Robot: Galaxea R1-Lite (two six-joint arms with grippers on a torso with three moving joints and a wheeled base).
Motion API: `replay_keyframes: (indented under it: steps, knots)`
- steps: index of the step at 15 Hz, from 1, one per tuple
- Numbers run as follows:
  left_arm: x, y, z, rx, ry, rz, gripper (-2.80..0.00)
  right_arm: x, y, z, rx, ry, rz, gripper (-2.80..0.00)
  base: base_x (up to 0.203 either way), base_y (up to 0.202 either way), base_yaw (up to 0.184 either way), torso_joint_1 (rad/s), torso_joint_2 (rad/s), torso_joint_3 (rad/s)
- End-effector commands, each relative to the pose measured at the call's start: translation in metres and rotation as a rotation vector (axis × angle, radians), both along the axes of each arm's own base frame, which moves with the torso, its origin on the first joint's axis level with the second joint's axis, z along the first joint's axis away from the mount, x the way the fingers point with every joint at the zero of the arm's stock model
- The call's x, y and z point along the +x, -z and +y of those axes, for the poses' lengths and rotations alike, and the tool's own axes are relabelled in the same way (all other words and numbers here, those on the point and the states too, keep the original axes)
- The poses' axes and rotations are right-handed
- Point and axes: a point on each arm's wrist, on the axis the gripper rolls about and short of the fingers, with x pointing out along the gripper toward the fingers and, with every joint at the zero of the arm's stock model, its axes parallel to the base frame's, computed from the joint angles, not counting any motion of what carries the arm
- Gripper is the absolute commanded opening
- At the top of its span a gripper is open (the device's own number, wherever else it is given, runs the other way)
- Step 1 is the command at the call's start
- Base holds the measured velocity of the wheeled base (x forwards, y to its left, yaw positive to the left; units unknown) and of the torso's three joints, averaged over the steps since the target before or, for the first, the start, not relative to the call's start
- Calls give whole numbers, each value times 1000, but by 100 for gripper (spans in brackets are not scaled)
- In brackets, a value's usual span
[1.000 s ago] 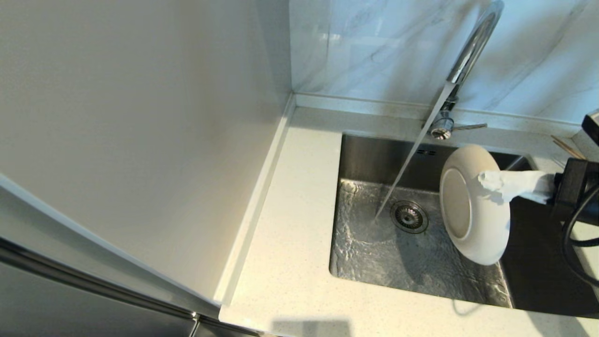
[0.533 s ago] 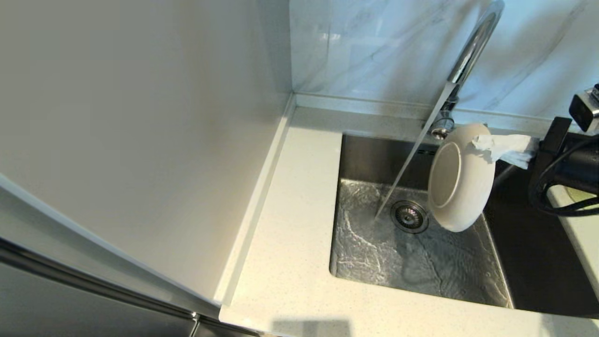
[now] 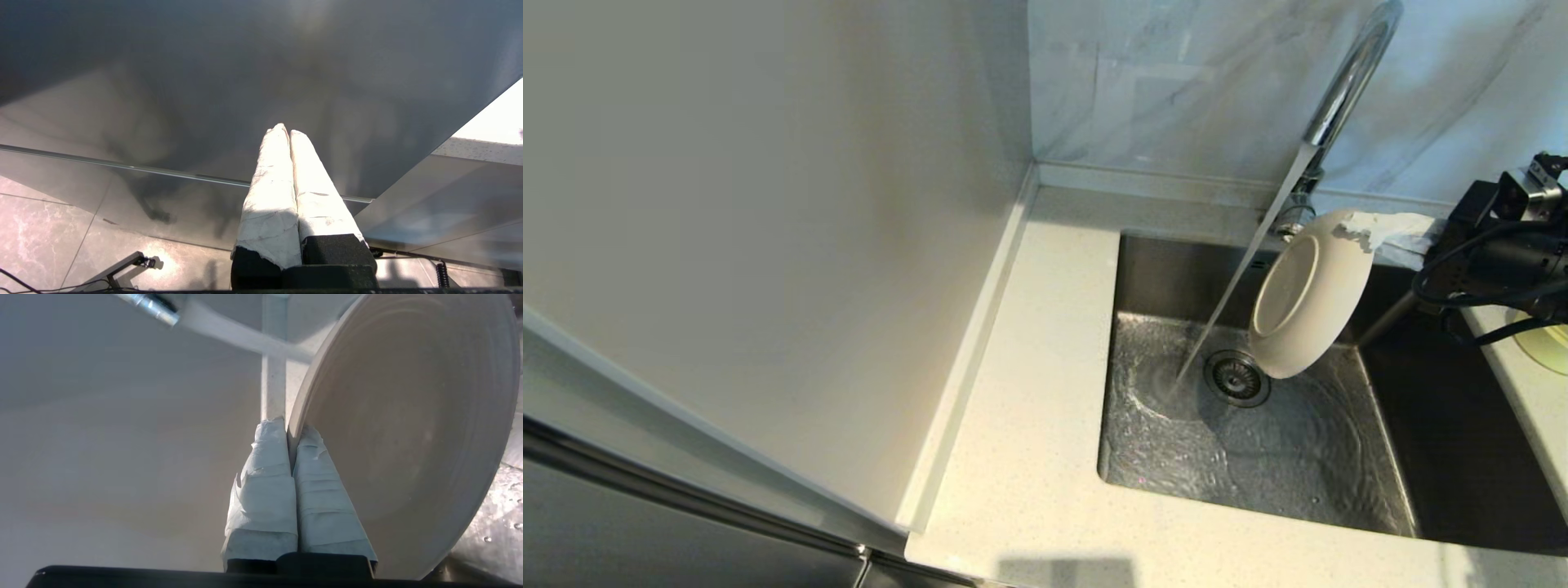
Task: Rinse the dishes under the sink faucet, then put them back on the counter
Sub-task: Rinse the plate
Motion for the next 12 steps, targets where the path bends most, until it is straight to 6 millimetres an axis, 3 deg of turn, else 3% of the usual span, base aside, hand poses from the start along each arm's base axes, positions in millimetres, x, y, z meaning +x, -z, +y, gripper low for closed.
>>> replay_keyframes:
  steps: [1, 7, 12]
  knots:
    - [0, 0, 0, -1, 0, -1, -280, 7, 5, -1, 6, -2, 16, -280, 0, 0, 0, 0, 0, 0]
    - [0, 0, 0, -1, 0, 0, -280, 16, 2, 21, 21, -77, -6, -280, 0, 0, 0, 0, 0, 0]
    - [0, 0, 0, -1, 0, -1, -280, 29, 11, 23, 22, -85, 7, -280, 0, 0, 0, 0, 0, 0]
